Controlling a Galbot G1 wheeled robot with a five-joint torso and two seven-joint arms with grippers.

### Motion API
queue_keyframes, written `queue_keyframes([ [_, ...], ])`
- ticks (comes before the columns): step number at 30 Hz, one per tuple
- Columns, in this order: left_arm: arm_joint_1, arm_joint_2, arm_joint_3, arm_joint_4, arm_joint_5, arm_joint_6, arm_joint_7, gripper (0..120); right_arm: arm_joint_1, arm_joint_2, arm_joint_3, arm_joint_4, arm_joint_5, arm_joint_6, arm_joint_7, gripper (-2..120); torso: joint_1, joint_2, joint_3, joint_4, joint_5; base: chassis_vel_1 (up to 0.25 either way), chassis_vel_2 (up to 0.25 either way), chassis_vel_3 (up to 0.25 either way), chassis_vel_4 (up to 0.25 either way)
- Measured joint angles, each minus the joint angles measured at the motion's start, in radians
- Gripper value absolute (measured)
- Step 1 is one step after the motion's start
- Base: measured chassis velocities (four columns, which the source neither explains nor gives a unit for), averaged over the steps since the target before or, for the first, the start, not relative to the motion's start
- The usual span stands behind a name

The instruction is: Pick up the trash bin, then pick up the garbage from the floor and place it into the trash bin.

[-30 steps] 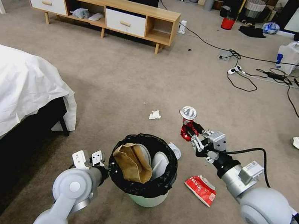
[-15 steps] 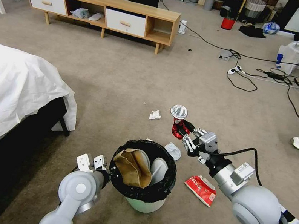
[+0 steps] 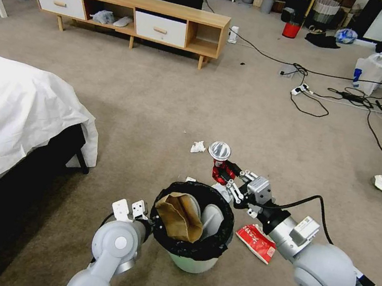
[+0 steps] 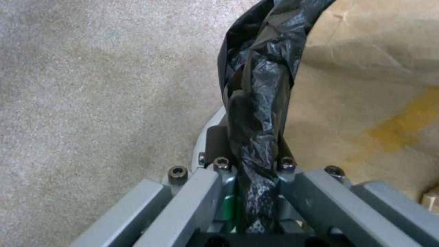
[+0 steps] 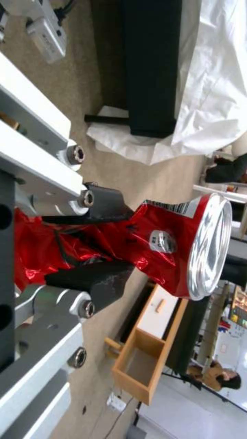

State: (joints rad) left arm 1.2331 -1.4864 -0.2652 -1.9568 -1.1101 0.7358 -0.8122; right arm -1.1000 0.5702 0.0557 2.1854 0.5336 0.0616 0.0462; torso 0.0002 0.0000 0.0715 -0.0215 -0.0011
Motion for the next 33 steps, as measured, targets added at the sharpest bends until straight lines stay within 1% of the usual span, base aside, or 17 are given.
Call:
queue_keyframes([
  [3,0.005,-0.006,-0.002,-0.004,0.0,0.0,0.0,2,0.002,0.013,-0.017,-0.008,-0.01,0.0,0.0,17,0.0,0.0,0.0,0.0004,0.0,0.0,0.0,0.0,0.0],
  [20,0.012,-0.011,-0.006,-0.021,-0.003,0.0,0.003,2,0.001,0.059,-0.065,-0.045,-0.048,-0.009,0.002,17,0.0,0.0,0.0,0.0004,0.0002,0.0,0.0,0.0,0.0],
  [28,0.011,-0.005,-0.013,-0.025,-0.005,0.0,0.008,2,-0.001,0.065,-0.082,-0.059,-0.06,-0.01,0.002,17,0.0,0.0,0.0,0.0003,0.0001,0.0,0.0,0.0,0.0],
  [33,0.006,-0.009,-0.015,-0.022,-0.003,0.0,0.011,2,0.007,0.074,-0.103,-0.066,-0.065,-0.011,0.002,17,0.0,0.0,0.0,0.0003,0.0002,0.0,0.0,0.0,0.0],
])
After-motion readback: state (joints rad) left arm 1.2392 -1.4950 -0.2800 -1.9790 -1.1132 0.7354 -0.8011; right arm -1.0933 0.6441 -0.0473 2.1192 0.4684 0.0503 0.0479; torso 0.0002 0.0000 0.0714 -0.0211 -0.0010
